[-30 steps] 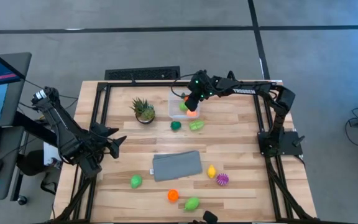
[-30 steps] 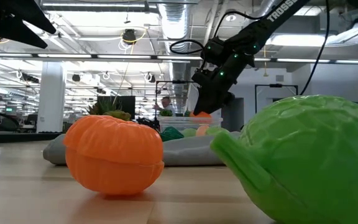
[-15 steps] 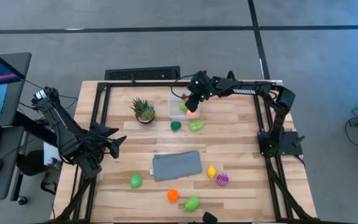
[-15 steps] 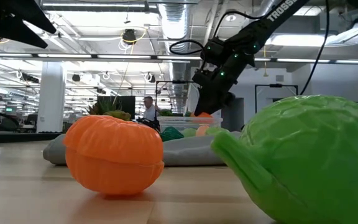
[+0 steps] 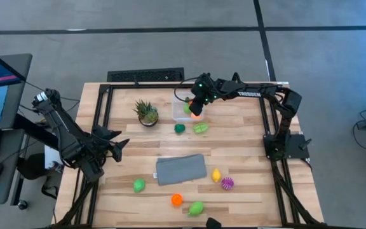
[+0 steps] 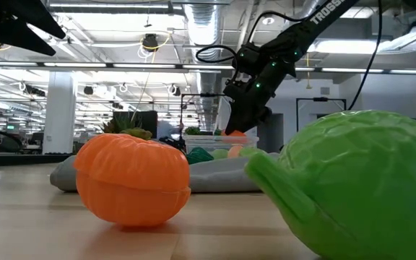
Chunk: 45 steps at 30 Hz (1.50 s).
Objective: Pick and placing Produce into tupperware
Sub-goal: Put the carrot into the bin, then put the starfruit into the bin
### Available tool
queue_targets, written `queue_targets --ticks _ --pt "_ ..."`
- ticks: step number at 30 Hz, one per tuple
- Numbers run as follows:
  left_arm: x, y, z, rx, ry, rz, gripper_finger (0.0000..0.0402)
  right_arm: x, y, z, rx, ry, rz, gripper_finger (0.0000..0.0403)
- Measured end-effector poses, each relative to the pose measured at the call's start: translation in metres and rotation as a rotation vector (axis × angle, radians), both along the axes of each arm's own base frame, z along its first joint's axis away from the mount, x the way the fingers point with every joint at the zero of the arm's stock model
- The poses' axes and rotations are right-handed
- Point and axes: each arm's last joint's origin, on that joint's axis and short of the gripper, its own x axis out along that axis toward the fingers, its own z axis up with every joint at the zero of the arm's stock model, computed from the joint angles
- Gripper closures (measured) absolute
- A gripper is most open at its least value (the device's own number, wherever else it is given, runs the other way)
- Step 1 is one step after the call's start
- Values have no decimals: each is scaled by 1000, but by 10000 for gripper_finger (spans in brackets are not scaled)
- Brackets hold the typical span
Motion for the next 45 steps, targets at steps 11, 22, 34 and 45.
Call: queue_targets --ticks 11,22,34,45 --pt "0 0 0 -1 -1 0 138 0 0 0 -4 1 5 215" --pt "0 0 0 -1 -1 0 138 0 0 0 -4 1 4 206" --pt "0 0 0 -1 -1 1 138 0 0 0 -4 1 4 192" --pt "0 0 0 -1 -1 0 138 0 0 0 -3 1 4 162"
